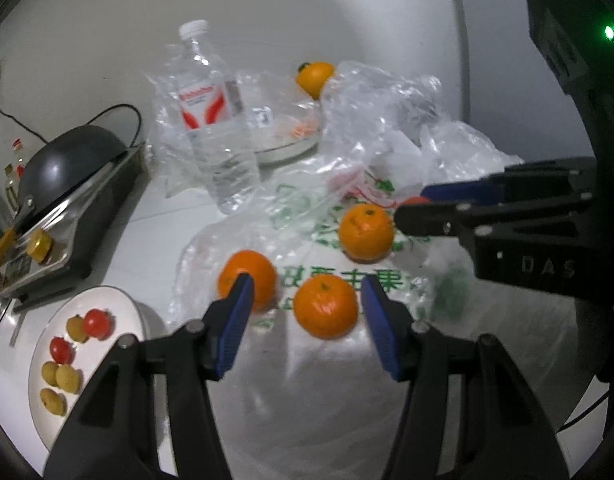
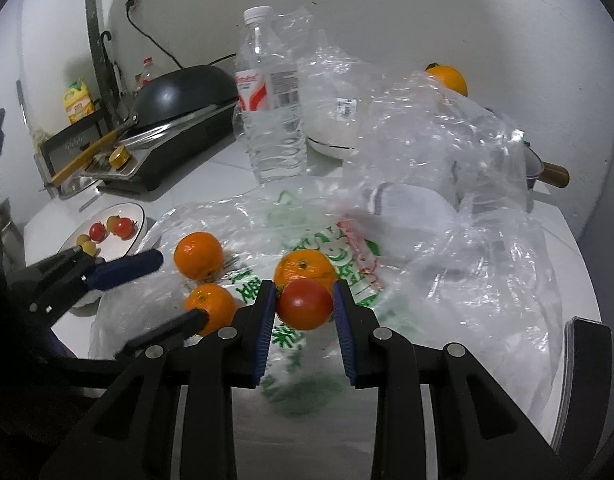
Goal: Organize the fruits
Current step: 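Close the left gripper on an orange while the right gripper lifts the tomato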
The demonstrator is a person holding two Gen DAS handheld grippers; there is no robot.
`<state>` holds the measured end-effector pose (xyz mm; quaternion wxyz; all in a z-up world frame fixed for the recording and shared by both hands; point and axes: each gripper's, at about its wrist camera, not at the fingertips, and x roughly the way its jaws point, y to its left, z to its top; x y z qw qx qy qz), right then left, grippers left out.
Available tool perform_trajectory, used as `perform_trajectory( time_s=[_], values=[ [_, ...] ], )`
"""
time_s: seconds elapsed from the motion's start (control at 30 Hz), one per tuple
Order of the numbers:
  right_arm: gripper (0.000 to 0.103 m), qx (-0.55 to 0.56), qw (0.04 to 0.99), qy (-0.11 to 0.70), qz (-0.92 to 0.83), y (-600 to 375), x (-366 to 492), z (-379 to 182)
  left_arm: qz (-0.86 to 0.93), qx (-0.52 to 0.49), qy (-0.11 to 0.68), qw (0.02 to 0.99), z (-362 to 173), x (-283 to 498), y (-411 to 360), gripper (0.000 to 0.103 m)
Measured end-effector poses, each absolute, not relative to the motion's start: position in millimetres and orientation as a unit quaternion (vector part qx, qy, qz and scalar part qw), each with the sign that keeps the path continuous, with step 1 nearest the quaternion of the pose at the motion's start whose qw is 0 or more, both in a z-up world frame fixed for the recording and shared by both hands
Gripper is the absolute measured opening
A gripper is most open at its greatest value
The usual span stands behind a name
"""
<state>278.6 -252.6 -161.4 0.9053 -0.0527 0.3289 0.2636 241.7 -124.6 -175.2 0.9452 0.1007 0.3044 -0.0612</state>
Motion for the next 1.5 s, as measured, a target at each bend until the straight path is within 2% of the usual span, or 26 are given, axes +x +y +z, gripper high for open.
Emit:
perform_trajectory(
  time_s=[0.43,0.5,0.63,1.0,1.5],
  values=[
    [0.031,-0.032,0.906,0.325,0.269,-268.8,283.4,-164.3,-0.072,0.092,0.366,0.923,-189.0,267.1,-130.1,0.056],
    [0.031,-0.032,0.906,0.325,0.271,-269.2,283.1,-164.6,-0.074,0.093,0.370,0.921,-190.8,268.4,-130.8,0.046],
    [0.031,-0.032,0.905,0.323,0.274,-268.4,281.2,-164.0,-0.080,0.083,0.375,0.920,-192.7,271.6,-128.9,0.042],
    [0.031,-0.043,0.909,0.313,0.273,-261.8,269.0,-153.3,-0.073,0.082,0.347,0.932,-184.9,258.0,-123.5,0.041],
    [0.031,-0.064,0.917,0.287,0.268,-239.7,239.3,-129.2,-0.066,0.055,0.279,0.957,-148.5,220.1,-100.7,0.041]
  ],
)
